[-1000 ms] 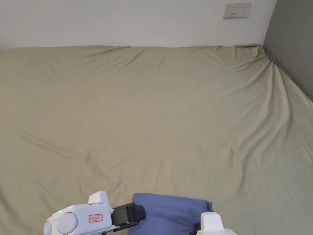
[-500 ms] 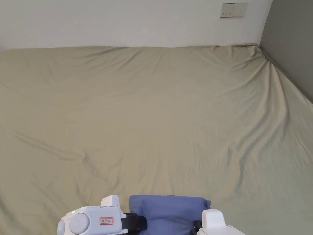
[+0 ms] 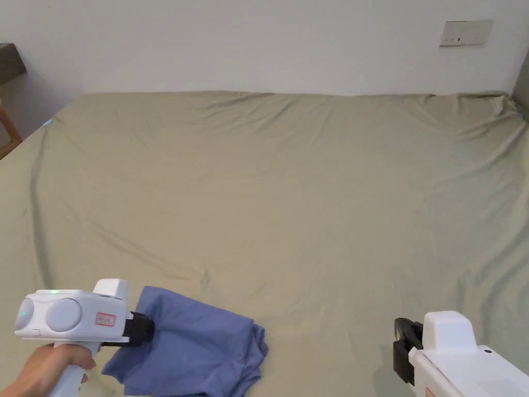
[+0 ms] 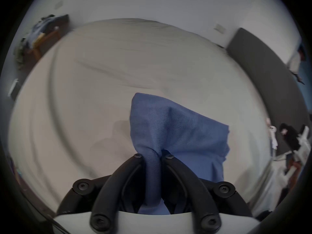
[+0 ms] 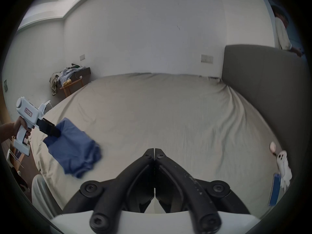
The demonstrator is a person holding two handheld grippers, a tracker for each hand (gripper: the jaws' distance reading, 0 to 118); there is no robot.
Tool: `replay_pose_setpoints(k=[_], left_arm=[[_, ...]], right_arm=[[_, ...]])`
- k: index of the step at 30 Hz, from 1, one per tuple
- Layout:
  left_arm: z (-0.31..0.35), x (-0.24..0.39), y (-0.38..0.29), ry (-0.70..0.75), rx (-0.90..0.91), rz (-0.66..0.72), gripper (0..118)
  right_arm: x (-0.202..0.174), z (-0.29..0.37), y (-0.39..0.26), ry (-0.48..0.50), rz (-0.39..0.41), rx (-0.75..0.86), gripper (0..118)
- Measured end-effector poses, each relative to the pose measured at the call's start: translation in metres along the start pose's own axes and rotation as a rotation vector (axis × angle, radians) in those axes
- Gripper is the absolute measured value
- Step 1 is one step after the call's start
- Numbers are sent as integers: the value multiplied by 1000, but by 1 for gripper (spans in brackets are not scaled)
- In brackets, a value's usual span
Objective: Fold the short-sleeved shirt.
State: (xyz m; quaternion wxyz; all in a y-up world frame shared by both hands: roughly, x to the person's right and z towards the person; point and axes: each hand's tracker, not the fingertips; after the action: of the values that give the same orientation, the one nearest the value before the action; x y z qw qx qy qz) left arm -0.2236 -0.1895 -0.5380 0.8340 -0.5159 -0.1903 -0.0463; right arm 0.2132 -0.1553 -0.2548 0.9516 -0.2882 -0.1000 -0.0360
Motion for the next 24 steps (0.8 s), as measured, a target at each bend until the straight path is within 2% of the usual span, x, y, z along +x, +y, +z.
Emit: replay_pose_setpoints(k=[6, 12, 13, 14, 17, 18, 19, 20, 22, 24], left_arm=[[15, -109, 14, 238, -2, 67, 14], [17, -165, 9, 305, -24, 189, 15], [16, -166, 7, 290, -27, 207, 20], [13, -166, 6, 278, -25, 216, 35], [15, -157, 5, 313, -5, 232, 62], [18, -153, 6, 305, 1, 236, 102], [25, -147, 5, 291, 29, 238, 118], [35, -139, 6, 290, 94, 226, 118], [53, -121, 12, 285, 157, 216, 108], [78, -96, 17, 285, 214, 210, 108]], right_arm=[[-20, -9, 35, 11, 19, 58, 1], [-35, -21, 49, 15, 7, 76, 1], [-35, -22, 50, 16, 5, 77, 1], [-36, -23, 50, 12, 3, 77, 1], [-34, -22, 50, 5, 1, 81, 1], [-33, -19, 50, 2, 0, 85, 1], [-32, -16, 50, -4, -2, 90, 1], [-29, -12, 50, -10, -4, 96, 1], [-23, -2, 50, -24, -17, 118, 1], [-16, 9, 53, -42, -20, 139, 1]])
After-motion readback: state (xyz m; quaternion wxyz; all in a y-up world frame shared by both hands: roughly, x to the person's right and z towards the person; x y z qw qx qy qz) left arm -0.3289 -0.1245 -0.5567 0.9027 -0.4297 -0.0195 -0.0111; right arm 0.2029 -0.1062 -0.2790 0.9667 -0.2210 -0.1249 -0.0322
